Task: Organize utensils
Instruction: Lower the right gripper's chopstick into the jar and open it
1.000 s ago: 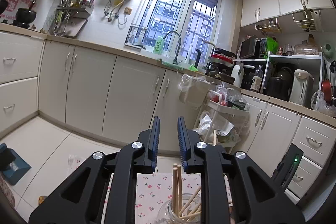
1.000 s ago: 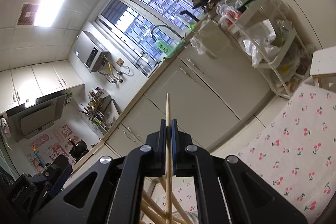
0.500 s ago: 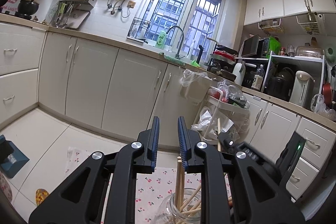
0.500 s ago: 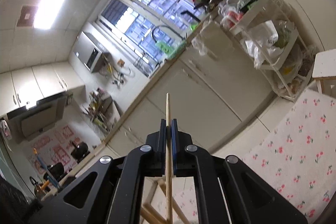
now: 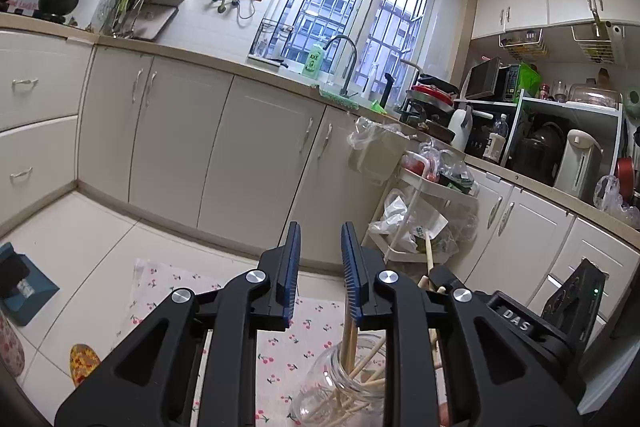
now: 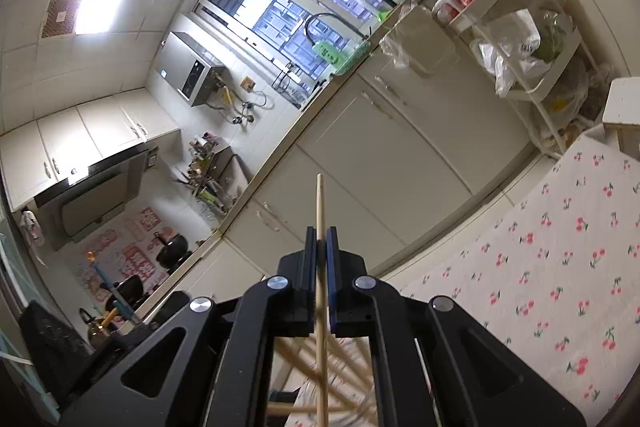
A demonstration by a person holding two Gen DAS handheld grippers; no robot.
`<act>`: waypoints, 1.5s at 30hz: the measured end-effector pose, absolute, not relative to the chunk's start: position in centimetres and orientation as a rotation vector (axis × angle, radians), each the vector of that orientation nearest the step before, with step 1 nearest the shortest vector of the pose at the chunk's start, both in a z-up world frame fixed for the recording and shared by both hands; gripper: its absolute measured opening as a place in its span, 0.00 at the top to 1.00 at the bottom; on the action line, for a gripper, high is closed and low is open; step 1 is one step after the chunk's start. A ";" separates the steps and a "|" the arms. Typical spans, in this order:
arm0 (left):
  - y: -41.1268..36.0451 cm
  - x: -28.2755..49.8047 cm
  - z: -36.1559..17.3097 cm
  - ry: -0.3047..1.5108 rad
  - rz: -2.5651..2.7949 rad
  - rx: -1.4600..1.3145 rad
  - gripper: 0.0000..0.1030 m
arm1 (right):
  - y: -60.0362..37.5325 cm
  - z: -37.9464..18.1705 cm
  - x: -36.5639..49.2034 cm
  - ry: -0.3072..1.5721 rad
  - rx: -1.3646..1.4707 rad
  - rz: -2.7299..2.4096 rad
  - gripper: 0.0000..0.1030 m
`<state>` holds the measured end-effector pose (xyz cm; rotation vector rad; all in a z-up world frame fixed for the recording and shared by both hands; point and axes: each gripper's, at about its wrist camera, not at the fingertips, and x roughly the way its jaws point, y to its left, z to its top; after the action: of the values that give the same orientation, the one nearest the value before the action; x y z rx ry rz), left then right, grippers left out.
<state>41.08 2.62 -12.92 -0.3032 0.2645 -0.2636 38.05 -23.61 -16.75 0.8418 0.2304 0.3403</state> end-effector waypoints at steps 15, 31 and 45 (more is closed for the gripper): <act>2.3 40.1 -12.8 0.270 -0.267 -0.303 0.76 | -24.4 -14.4 38.9 0.156 0.878 0.360 0.94; 2.9 40.8 -13.7 0.307 -0.249 -0.333 0.73 | -22.7 -14.6 41.7 0.107 0.802 0.409 0.94; 2.3 41.0 -14.4 0.331 -0.254 -0.338 0.73 | -22.0 -14.6 40.7 0.095 0.715 0.465 0.93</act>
<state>41.03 2.25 -14.39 -0.3377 0.3312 -0.2539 40.66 -22.04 -14.62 0.7150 0.0953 0.4646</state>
